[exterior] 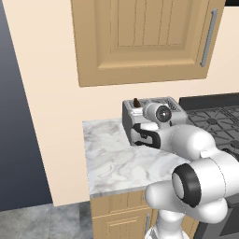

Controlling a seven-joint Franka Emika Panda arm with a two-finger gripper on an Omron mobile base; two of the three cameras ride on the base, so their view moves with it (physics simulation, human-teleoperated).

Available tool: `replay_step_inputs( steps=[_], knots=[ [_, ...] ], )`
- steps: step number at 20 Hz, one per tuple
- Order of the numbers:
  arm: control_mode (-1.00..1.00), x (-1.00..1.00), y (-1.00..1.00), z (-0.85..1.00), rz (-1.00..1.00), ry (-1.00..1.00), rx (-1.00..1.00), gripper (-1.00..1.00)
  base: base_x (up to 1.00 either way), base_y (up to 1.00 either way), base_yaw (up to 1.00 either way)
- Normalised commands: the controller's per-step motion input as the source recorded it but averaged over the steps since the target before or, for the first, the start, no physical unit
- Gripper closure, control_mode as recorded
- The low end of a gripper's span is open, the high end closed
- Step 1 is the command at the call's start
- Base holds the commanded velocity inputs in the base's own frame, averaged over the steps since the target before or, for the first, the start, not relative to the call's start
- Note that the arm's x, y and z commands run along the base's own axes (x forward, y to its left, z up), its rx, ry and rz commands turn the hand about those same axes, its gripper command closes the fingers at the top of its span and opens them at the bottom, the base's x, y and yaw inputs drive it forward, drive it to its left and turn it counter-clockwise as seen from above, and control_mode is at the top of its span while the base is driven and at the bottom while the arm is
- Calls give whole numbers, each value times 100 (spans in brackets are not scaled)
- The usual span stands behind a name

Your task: Start the toaster. Once the lever pops up, take the bread to the plate on the dining counter.

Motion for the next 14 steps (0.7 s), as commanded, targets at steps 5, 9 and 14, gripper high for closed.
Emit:
replay_step_inputs(
  steps=[5,9,14],
  knots=[
    [-100,0,0,0,0,0,0,-100,0,0,0],
    [-100,5,0,0,0,1,0,-100,0,0,0],
    [-100,16,0,-2,0,0,0,-100,0,0,0]
  ],
)
